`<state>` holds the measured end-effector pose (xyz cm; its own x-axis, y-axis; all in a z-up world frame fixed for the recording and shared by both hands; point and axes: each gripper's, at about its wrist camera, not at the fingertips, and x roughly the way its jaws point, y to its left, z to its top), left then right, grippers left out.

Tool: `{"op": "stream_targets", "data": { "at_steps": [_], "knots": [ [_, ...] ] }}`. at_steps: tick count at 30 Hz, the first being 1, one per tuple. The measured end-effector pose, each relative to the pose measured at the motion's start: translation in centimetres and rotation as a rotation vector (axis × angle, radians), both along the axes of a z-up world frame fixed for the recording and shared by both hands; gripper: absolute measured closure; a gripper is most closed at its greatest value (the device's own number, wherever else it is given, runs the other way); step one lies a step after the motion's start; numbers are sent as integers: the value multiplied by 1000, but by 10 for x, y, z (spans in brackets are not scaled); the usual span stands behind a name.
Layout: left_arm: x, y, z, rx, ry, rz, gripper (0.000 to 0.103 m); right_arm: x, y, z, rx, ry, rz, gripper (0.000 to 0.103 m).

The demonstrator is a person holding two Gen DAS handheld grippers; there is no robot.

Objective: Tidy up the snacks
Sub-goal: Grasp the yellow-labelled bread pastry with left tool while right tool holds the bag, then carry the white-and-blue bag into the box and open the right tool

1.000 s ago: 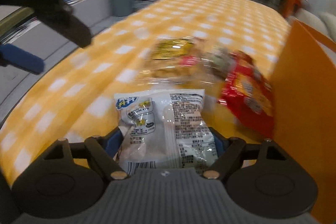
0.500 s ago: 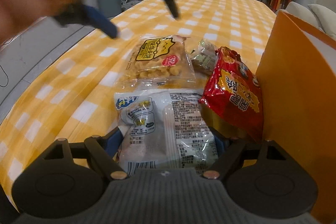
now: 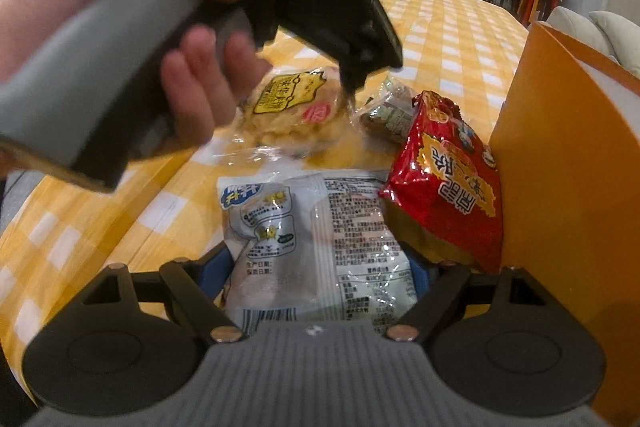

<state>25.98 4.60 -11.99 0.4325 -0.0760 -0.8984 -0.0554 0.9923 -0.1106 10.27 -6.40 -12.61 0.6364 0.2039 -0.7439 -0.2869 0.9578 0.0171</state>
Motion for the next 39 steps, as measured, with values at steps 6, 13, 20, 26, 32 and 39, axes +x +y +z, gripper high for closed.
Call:
{"op": "stream_targets", "data": {
  "at_steps": [6,13,20,26,32,39],
  "knots": [
    [-32,15,-2,38,-16,9,18,-1,-1,-1,1,-8,9,20],
    [-63,47,5,32,19,75,18,-7,-1,-2,2,-14,12,21],
    [-101,53,6,54,30,134,18,-13,-6,4,15,16,-6,27],
    [-128,54,9,50,28,137,19,-29,-17,16,103,14,18,32],
    [-151,70,18,0,23,226,20,-43,-21,41,130,-39,27,33],
    [-172,72,42,-37,-46,245,20,-59,-42,82,268,-119,51,33]
  ]
}}
